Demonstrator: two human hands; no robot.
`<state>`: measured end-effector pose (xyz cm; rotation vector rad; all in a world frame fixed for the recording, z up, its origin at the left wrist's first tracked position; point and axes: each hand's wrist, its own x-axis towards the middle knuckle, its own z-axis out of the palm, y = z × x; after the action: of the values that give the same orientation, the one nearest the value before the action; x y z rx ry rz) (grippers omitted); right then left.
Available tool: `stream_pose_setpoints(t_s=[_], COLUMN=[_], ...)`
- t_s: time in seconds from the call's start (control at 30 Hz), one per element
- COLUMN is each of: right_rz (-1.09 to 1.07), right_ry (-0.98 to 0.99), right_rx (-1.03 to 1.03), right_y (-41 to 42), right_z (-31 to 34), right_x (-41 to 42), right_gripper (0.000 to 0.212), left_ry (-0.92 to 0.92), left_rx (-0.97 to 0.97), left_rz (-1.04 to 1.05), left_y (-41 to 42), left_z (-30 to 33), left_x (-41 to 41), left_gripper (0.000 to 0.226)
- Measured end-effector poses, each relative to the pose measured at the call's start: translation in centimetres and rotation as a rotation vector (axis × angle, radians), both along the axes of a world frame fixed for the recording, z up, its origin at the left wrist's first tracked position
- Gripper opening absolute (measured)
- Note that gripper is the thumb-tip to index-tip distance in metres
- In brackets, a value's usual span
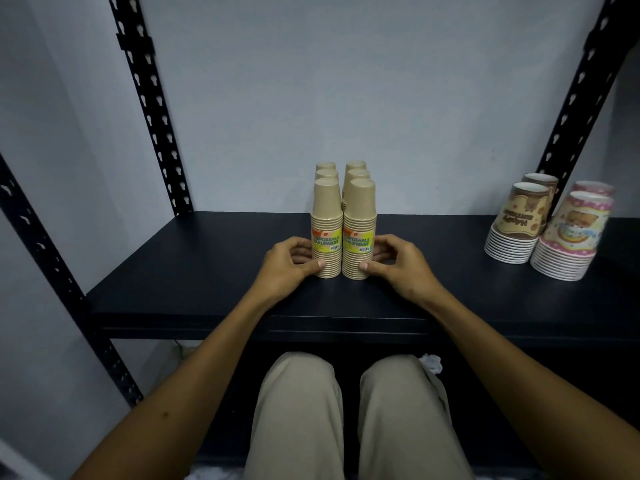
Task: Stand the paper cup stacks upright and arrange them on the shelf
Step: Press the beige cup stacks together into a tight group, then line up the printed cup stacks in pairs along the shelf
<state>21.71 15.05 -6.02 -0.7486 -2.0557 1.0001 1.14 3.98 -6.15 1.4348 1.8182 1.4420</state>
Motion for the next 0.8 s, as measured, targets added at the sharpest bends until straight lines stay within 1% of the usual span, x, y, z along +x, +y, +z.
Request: stream_pose_setpoints(t_s=[0.43, 0.53, 0.6, 0.7, 0.73, 0.77, 0.8], right_rz=[-0.019, -0.008, -0.043, -0.119, -0.135, -0.149, -0.164], right_ry=[-0.030, 0.010, 0.073, 0.064, 0.030, -0.010, -0.056], right_rx=[0.044, -0.030, -0.114, -0.136, -0.118, -0.092, -0.060], right_y=[-0.3, -0.3, -0.3, -0.6, -0.7, -0.9, -1.1], right_z=[0.0, 0.1, 0.2, 0.0, -0.2, -0.3, -0.3], right_x=[0.1, 0.2, 0.7, 2.3, 3.0, 3.8, 4.5], right_gripper=[0.047, 0.048, 0.049, 0.044, 0.042, 0.039, 0.036], left_ry=[0.023, 0.032, 0.054, 0.182, 0.241, 0.314, 0.393], left_rx=[-0.007, -0.023, -0.021, 0.049, 0.082, 0.105, 0.116], left_rz=[0.021, 0.055, 0.120, 0.282, 0.305, 0.292, 0.241], left_y=[-0.2, -0.5, -0.9, -1.8, -2.1, -2.4, -2.6], left_z=[0.0, 0.1, 0.1, -0.2, -0.4, -0.5, -0.6], left_x=[0.2, 0.4, 0.7, 1.4, 1.7, 2.1, 2.6], left_gripper=[0.049, 0.052, 0.046, 0.018, 0.013, 0.014, 0.015])
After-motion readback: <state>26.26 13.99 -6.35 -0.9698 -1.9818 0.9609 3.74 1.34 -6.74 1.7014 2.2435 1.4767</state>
